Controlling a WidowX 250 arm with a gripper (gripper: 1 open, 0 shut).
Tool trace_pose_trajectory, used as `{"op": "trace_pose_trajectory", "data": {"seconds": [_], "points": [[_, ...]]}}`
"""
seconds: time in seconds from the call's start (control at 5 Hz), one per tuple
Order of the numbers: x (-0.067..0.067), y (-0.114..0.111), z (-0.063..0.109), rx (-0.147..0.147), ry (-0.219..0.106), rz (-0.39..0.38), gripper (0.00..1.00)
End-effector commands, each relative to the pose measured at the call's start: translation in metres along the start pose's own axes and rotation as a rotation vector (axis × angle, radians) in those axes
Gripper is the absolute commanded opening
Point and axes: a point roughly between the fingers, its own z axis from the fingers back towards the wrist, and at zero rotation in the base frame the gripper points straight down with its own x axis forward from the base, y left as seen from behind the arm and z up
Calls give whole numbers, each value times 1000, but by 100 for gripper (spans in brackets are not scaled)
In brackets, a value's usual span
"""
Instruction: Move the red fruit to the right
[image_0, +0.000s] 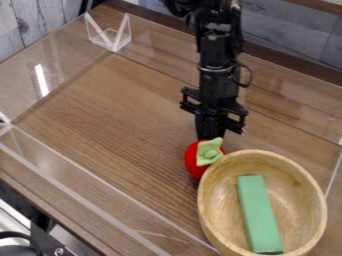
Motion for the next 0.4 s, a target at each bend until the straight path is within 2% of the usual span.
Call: {"op": "trace_pose_trajectory", "data": {"seconds": [0.0, 0.2], "points": [[1, 3, 27, 3, -81, 14, 100], [-3, 4, 39, -6, -108, 25, 100]]}}
